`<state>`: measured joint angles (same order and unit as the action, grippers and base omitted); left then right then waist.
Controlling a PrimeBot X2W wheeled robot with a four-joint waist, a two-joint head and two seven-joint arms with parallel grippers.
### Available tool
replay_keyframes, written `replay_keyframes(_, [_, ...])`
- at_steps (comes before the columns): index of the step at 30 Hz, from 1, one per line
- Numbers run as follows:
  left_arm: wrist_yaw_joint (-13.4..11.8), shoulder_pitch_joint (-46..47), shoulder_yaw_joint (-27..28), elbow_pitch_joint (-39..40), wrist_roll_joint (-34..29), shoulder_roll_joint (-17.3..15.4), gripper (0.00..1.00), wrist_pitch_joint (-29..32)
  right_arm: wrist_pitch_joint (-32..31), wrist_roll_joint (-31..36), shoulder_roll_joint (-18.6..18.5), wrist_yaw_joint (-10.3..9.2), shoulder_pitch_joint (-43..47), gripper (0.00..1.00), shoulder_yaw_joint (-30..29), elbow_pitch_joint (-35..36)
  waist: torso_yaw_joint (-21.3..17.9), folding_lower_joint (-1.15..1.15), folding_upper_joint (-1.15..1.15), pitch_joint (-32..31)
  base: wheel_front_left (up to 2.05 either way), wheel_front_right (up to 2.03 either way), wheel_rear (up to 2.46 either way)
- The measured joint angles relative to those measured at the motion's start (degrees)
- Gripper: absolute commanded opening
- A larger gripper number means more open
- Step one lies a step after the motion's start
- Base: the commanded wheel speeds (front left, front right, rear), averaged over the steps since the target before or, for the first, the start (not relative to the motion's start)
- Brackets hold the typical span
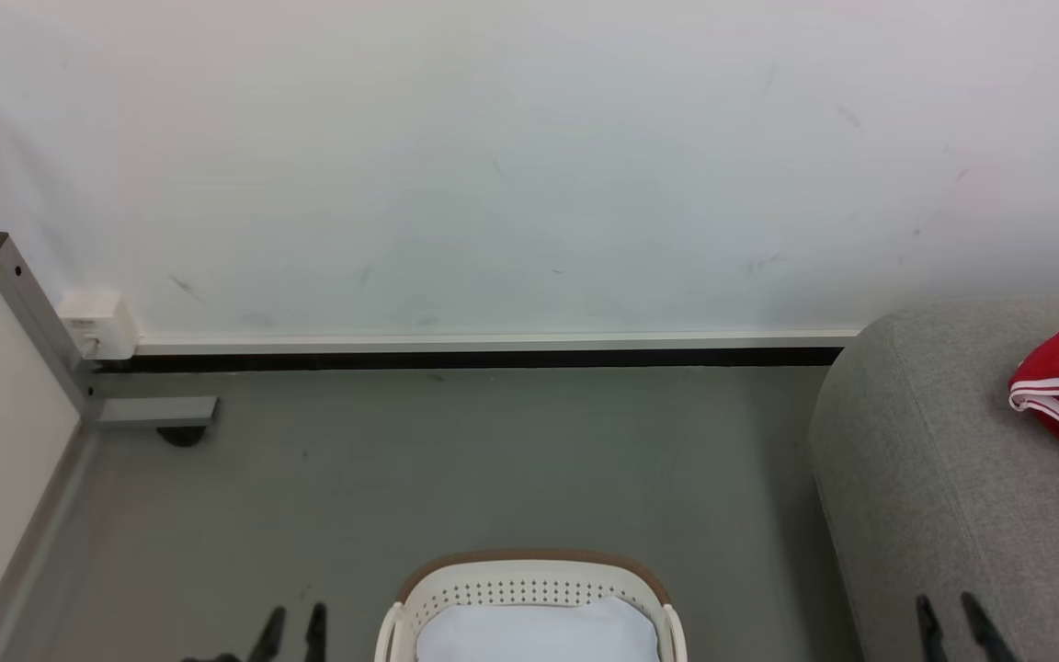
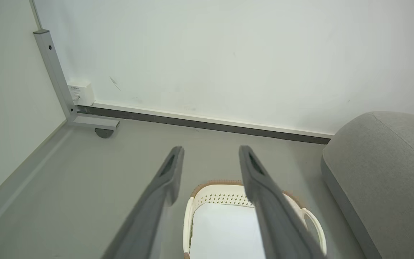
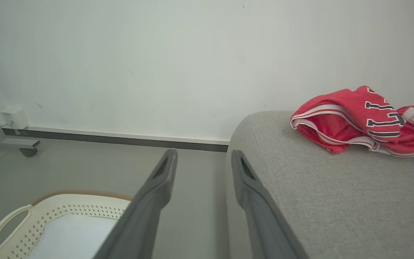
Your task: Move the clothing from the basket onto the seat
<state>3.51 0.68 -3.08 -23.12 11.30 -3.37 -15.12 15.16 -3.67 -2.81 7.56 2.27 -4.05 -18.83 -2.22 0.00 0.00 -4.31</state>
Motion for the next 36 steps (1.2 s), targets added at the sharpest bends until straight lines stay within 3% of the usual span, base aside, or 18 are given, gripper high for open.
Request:
replay_keyframes(4, [0.0,-0.92,0.07,-1.82,0.58,0.54,0.0,0.52,-0.59,-0.42,0.67,0.0,0.59,0.0,-0.07,-1.87,0.01,0.01,0.0,0.04,0.0,0.0,0.0])
replay_keyframes(36, [1.26,0.71,3.52,2.08,30.83,0.58,0.0,8.39,-8.58,-34.03,0.67,0.0,-1.77,0.0,-0.76,0.4,0.58,0.01,0.0,1.19,0.0,0.0,0.0])
